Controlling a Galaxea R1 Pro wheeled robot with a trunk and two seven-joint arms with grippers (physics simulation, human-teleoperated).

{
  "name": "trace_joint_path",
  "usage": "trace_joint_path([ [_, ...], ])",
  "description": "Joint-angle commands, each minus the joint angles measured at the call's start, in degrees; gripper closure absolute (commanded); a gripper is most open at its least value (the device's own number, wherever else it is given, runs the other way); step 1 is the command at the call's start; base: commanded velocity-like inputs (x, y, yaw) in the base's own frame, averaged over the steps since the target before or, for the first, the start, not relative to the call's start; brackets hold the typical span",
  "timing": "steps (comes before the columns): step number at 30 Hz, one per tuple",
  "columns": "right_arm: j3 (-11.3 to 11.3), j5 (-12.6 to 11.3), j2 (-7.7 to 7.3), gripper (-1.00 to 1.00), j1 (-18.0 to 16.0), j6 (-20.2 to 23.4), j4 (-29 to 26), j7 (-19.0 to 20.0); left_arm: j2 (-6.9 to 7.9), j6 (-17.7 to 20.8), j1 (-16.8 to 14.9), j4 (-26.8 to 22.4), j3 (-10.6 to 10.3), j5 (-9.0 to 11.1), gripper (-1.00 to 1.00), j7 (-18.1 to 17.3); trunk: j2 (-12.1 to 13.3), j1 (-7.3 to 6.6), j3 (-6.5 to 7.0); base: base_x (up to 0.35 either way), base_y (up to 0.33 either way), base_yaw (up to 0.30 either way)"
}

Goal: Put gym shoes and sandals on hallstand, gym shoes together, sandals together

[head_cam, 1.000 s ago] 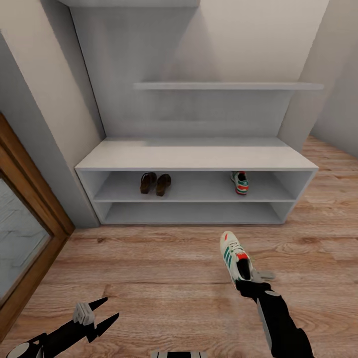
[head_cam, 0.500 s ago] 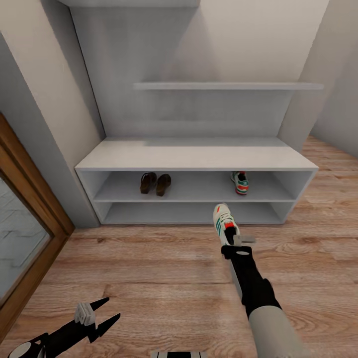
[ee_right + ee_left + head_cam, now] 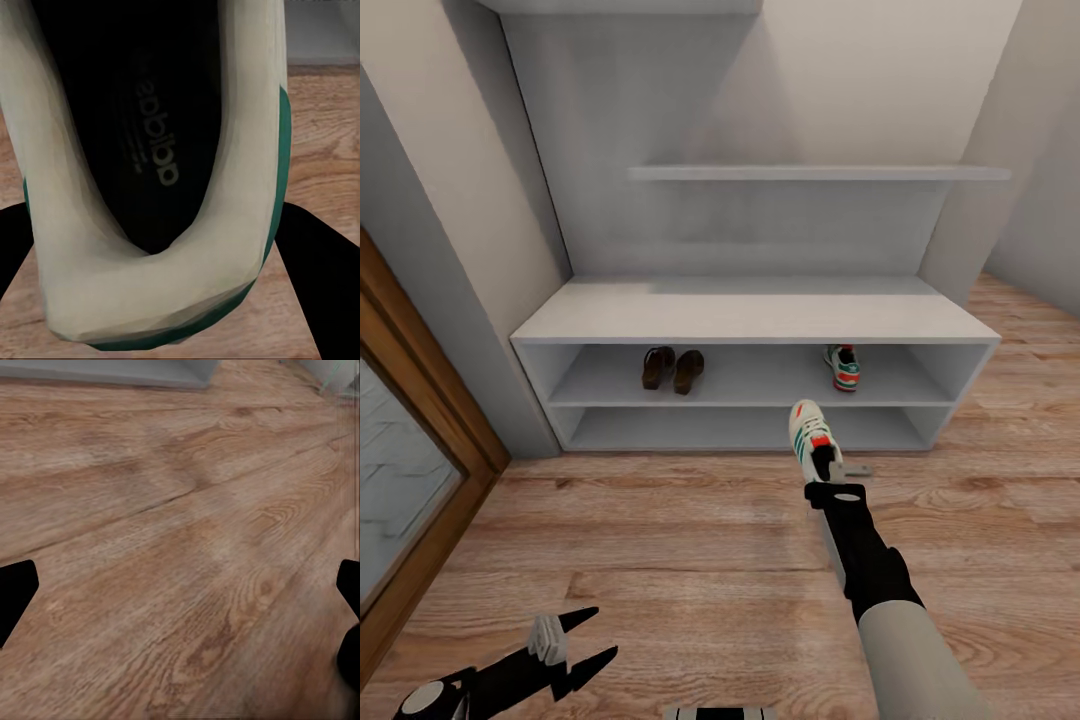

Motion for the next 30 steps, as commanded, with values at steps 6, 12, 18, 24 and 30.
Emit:
trace_joint_path([
  [6, -0.2, 0.3, 0.05, 1.00, 0.0, 0.3, -0.1, -0.9, -0.01, -0.4, 0.0, 0.0, -0.5, -0.2, -1.00, -0.2, 0.0, -0.01, -0.05, 0.204, 0.000, 0.000],
  [12, -0.2, 0.3, 0.05, 1.00, 0.0, 0.3, -0.1, -1.1, 0.00, -0.5, 0.0, 0.0, -0.5, -0.2, -1.00, -0.2, 0.0, -0.01, -0.05, 0.157, 0.000, 0.000],
  [18, -0.2, 0.2, 0.05, 1.00, 0.0, 0.3, -0.2, -1.1, 0.07, -0.5, 0.0, 0.0, -0.5, -0.2, -1.00, -0.3, 0.0, -0.01, -0.05, 0.021, 0.000, 0.000],
  [24, -0.3, 0.2, 0.05, 1.00, 0.0, 0.3, -0.1, -1.1, 0.01, -0.5, 0.0, 0.0, -0.5, -0.2, -1.00, -0.2, 0.0, -0.01, -0.05, 0.004, 0.000, -0.094],
  [30, -0.3, 0.2, 0.05, 1.00, 0.0, 0.3, -0.1, -1.1, -0.01, -0.5, 0.0, 0.0, -0.5, -0.2, -1.00, -0.2, 0.0, -0.01, -0.05, 0.000, 0.000, -0.207],
])
